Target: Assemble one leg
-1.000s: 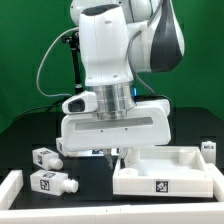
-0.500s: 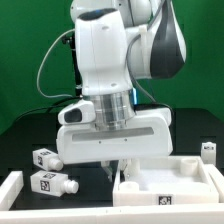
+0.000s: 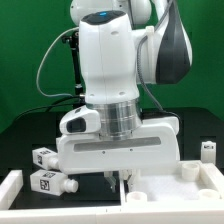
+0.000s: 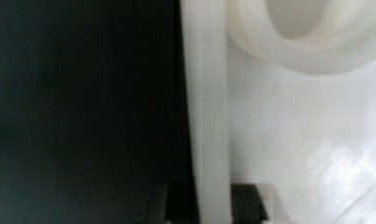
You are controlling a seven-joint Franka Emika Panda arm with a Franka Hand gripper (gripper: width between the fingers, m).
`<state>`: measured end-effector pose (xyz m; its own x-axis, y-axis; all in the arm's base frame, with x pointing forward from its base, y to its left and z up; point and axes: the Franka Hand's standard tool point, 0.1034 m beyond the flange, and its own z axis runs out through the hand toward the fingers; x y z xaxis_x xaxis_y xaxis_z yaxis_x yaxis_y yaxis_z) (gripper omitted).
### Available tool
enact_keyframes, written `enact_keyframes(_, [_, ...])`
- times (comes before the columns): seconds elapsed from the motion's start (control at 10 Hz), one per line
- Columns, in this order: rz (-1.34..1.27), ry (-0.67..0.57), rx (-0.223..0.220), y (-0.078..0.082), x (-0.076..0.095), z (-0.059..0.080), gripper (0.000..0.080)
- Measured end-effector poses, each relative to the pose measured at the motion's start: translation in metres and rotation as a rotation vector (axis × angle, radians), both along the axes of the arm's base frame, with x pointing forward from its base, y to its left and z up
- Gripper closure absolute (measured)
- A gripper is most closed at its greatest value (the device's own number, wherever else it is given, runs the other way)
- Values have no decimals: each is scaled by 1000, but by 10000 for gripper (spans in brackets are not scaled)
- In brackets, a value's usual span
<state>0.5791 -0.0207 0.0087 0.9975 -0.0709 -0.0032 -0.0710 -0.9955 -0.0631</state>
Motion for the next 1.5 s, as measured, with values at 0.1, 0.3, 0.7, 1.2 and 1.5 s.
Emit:
enact_keyframes(0.1, [1,1,0,0,0,0,748])
enact_keyframes(0.3, [2,1,0,0,0,0,748])
enact_keyframes(0.7, [-56,42,29,22,-5,31,253])
enact_keyframes(1.2, [-44,149,39,85,-15,67,151])
enact_keyframes(1.5, [-46,252,48,83,-15,68,150])
